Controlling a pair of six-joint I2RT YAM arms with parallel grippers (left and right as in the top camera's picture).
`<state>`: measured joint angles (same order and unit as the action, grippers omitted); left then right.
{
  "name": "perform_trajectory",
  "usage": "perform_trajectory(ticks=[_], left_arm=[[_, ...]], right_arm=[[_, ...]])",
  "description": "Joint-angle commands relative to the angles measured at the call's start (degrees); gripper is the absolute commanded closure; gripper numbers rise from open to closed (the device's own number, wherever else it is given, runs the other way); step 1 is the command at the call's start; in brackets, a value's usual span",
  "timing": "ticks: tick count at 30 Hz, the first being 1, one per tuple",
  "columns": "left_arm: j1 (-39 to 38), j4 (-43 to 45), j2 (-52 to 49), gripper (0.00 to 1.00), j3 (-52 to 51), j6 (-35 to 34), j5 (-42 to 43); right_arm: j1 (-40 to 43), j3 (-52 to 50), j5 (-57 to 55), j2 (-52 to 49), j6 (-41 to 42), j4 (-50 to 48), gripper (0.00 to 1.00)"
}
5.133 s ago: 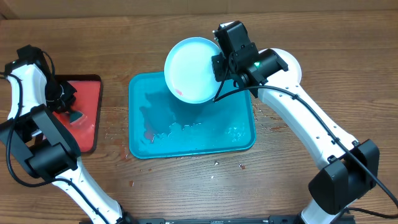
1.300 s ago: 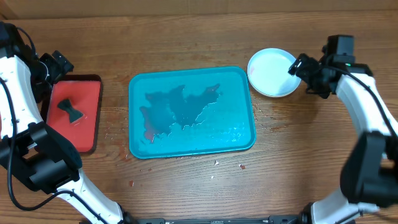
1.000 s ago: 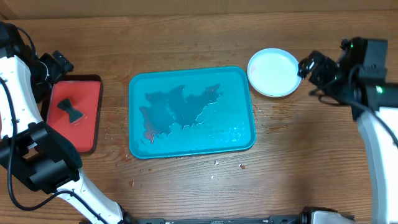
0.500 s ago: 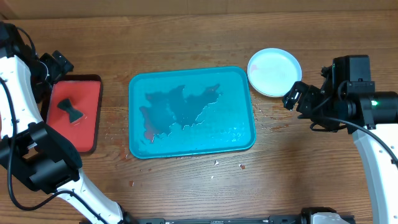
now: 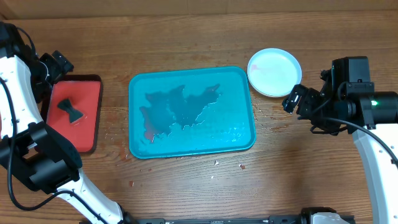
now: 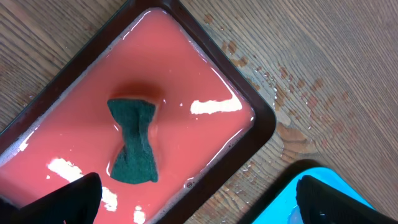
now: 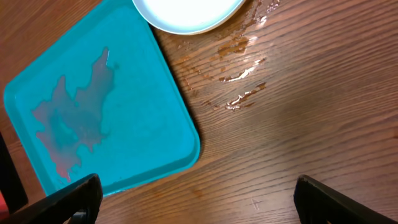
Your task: Clean dirty plates on tray and stack at the side
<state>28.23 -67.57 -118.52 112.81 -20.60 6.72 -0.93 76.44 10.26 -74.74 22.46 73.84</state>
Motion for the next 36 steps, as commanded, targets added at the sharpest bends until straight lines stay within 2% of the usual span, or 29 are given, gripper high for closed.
perform_trajectory(ticks=[1,6,10,28,36], left_arm=[[0.13,0.11,0.39,0.0,0.28,0.7,0.37],[0.13,0.11,0.39,0.0,0.28,0.7,0.37],[0.13,0.11,0.39,0.0,0.28,0.7,0.35],[0.09,0.11,0.39,0.0,0.28,0.7,0.37],[0.09,0.13,0.39,0.0,0.28,0.68,0.37]], right_arm=[[-0.2,0.0,-0.22,-0.37,-0.15,-0.02,0.0],[-0.22,-0.11,-1.25,0.7,-0.17,-1.7,0.0],[-0.22,-3.69,-1.16,6.03,-0.15,-7.43,0.0],[-0.63,-48.83,0.39,45.24,-0.15,-48.17,0.0],[-1.92,-64.92,0.35,64.22,-0.13,-60.0,0.0]])
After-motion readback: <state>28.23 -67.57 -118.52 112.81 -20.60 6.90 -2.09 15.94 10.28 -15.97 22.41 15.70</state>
